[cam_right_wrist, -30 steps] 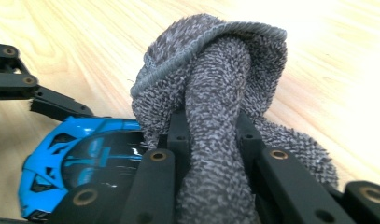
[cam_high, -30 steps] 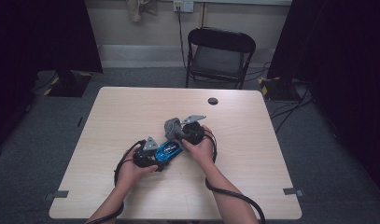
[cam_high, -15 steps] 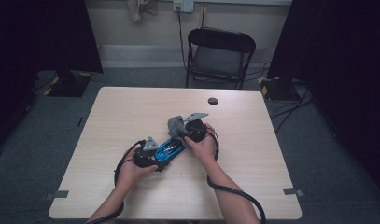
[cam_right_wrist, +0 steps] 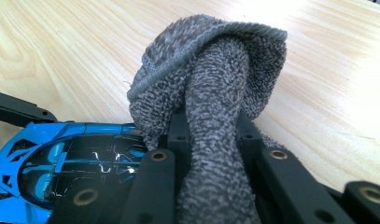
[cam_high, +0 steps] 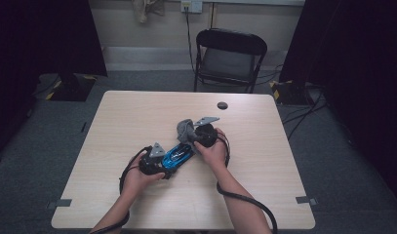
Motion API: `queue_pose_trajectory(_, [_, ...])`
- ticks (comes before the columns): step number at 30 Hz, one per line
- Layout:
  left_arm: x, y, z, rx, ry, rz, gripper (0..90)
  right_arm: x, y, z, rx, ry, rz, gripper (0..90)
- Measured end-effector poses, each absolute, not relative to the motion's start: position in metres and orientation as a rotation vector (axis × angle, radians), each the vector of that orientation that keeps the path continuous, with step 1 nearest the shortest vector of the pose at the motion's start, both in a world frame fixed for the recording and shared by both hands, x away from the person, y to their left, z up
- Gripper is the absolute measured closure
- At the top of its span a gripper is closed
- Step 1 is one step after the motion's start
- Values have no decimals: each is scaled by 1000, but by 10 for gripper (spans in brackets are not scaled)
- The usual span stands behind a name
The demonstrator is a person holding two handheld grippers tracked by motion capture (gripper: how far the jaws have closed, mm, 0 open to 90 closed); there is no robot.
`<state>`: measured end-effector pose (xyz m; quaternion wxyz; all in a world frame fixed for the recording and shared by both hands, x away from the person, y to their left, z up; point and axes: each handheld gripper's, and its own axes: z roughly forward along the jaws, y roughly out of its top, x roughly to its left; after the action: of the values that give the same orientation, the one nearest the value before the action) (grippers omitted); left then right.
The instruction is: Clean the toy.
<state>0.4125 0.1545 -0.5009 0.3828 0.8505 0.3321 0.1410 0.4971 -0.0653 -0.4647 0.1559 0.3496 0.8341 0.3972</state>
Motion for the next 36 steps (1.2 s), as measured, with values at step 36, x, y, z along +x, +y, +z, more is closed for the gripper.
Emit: queue_pose_trajectory(36, [412,154,-501,2169,847,360,243,509,-111,-478,1163,2321,1092,743])
